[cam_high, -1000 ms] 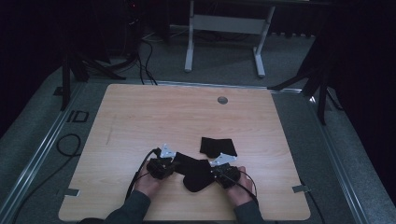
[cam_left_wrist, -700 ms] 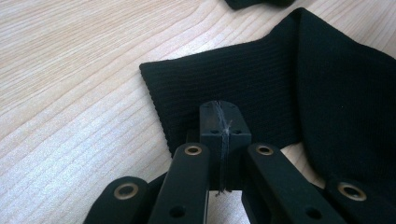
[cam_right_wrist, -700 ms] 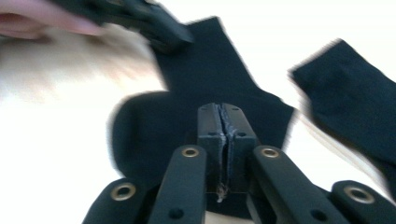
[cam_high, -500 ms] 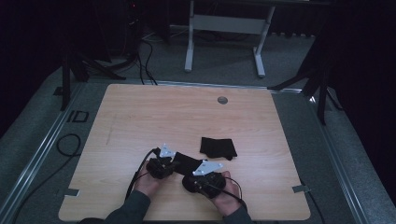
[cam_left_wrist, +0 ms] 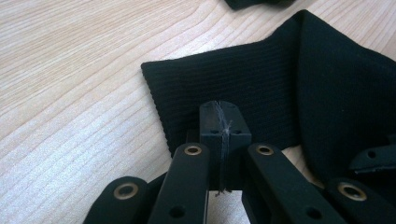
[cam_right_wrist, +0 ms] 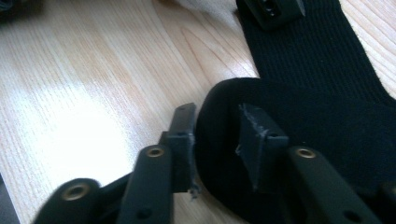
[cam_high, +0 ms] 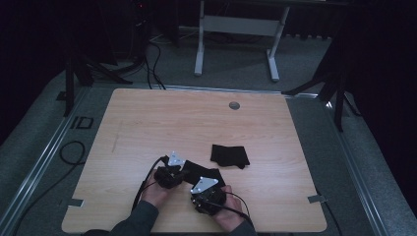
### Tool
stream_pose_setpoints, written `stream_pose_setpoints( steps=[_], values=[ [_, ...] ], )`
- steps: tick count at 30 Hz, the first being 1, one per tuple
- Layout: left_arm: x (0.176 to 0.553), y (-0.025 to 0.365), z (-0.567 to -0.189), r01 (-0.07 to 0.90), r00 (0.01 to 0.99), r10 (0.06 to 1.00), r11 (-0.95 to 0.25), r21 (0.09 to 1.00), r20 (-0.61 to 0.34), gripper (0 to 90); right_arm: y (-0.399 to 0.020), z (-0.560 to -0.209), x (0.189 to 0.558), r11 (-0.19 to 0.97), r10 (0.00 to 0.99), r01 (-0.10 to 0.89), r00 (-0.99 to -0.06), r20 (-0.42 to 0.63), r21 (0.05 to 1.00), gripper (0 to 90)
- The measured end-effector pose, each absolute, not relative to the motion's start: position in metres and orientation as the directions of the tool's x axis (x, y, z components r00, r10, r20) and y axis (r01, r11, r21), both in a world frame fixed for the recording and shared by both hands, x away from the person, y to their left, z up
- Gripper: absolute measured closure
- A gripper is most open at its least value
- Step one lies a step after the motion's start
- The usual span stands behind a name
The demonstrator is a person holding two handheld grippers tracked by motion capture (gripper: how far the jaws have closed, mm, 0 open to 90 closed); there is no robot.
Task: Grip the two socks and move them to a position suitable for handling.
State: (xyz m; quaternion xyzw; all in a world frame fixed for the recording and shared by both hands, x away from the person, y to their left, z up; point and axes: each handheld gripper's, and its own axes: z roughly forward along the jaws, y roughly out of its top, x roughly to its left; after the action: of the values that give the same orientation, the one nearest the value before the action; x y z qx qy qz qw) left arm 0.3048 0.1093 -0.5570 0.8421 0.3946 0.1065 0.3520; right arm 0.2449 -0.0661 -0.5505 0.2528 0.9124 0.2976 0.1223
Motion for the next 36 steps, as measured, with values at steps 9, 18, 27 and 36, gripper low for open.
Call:
stream_pose_setpoints(
  steps=[9, 18, 27, 36],
  values=[
    [0.304, 0.109, -0.557, 0.588, 0.666, 0.74, -0.44, 0.679, -0.097, 89.9, -0.074, -0.549, 0.253, 0.645, 0.574, 0.454, -0.819, 0.002, 0.615, 84.5],
    [0.304, 0.108, -0.557, 0.582, 0.669, 0.738, -0.447, 0.679, -0.088, 89.8, -0.092, -0.533, 0.258, 0.578, 0.613, 0.478, -0.789, 0.035, 0.661, 85.2],
    [0.304, 0.108, -0.557, 0.579, 0.669, 0.739, -0.449, 0.68, -0.082, 89.7, -0.127, -0.508, 0.268, 0.49, 0.687, 0.498, -0.726, 0.035, 0.716, 85.4],
    [0.304, 0.108, -0.557, 0.581, 0.668, 0.739, -0.447, 0.68, -0.085, 89.5, -0.148, -0.499, 0.272, 0.444, 0.726, 0.51, -0.687, 0.038, 0.737, 85.5]
  ],
)
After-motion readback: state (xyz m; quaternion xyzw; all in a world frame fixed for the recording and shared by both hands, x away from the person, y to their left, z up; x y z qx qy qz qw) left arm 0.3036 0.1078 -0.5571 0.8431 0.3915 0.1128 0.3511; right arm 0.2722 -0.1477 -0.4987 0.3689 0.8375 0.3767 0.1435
